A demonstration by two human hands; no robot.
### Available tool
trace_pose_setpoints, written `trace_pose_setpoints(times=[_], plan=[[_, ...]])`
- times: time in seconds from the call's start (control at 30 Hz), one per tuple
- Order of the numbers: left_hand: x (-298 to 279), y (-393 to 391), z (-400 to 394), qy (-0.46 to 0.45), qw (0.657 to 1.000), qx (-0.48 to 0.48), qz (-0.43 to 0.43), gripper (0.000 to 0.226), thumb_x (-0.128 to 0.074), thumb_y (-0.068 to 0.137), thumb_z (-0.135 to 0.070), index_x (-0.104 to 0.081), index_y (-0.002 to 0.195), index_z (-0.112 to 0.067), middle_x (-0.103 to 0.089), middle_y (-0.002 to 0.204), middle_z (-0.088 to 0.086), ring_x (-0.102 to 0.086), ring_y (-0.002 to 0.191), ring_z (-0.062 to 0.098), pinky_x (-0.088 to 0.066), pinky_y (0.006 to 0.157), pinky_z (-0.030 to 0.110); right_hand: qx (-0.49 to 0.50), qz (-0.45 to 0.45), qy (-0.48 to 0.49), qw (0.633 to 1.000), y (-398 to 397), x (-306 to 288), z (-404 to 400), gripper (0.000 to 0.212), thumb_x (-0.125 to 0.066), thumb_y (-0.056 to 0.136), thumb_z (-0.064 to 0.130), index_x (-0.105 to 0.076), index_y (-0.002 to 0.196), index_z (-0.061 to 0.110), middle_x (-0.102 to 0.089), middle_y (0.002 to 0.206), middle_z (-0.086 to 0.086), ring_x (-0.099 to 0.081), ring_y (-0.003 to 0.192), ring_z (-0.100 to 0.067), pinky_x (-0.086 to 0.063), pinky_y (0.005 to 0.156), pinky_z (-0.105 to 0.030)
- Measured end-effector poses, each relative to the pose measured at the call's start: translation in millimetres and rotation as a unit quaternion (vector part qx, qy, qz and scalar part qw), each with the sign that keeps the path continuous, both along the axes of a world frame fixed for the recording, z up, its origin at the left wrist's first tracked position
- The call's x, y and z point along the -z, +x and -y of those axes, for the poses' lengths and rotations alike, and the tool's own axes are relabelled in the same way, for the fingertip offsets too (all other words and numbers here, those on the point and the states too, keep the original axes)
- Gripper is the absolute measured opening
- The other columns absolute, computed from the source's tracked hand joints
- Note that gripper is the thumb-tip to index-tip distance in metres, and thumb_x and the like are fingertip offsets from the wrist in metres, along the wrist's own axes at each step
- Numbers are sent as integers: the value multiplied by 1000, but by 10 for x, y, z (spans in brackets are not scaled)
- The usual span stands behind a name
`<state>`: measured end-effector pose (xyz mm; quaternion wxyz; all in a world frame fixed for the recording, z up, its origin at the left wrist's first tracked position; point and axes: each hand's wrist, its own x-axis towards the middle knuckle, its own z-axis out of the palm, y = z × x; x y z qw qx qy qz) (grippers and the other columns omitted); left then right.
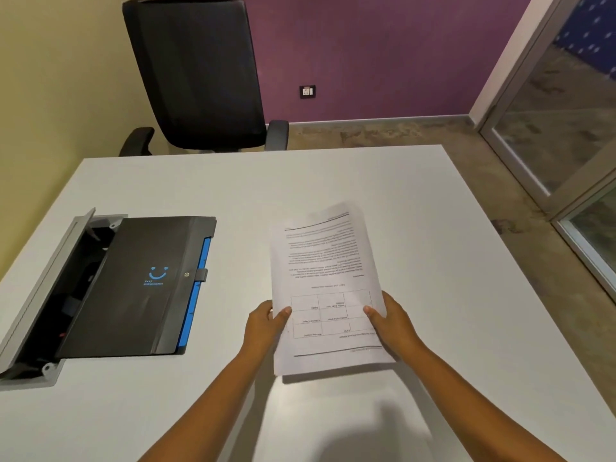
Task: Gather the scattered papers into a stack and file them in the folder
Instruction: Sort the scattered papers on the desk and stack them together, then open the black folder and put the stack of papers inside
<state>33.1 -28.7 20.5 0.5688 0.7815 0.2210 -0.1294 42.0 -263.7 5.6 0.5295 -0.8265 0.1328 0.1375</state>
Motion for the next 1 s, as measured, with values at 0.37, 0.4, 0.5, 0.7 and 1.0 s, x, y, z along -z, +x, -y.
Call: trace_pose_setpoints(times=[0.37, 0.4, 0.5, 0.7, 1.0], plan=[[280, -34, -494, 131, 991, -36, 4, 9, -51, 92, -20, -56, 89, -14, -68, 90, 11, -64, 80, 28, -47, 59, 26, 116, -41, -89, 988, -14, 164, 956, 42, -53, 92, 15, -45, 131, 2, -55, 128, -21, -53, 115, -36, -42, 98, -42], [303, -19, -569, 177, 984, -31, 13, 10, -51, 91, -19, -57, 91, -12, -67, 92, 11, -63, 81, 27, -45, 61, 26, 110, -49, -103, 987, -14, 163, 1056, 43, -53, 92, 16, -44, 132, 2, -55, 128, -22, -53, 115, -37, -42, 98, -43], [315, 28, -815, 279, 960, -34, 10, 18, -48, 92, -19, -61, 98, -8, -65, 95, 9, -59, 77, 22, -42, 60, 27, 77, -71, -153, 983, -10, 150, 1283, 45, -56, 91, 19, -45, 131, 1, -56, 127, -23, -52, 116, -39, -43, 98, -46], [399, 41, -1287, 439, 896, 33, -66, 52, -54, 88, -29, -39, 136, -12, -39, 146, 11, -33, 134, 36, -35, 104, 55, 86, -74, -154, 982, -17, 237, 1332, 40, -59, 89, 18, -49, 124, 2, -61, 118, -20, -57, 100, -33, -46, 88, -40], [468, 103, -1620, 430, 875, 100, -197, 74, -50, 88, -41, -10, 147, -21, -2, 158, -1, -6, 144, 32, -19, 111, 61, 136, -24, -345, 928, -43, 352, 1143, 69, -70, 79, 30, -37, 137, 12, -42, 135, -22, -38, 123, -41, -37, 99, -54]])
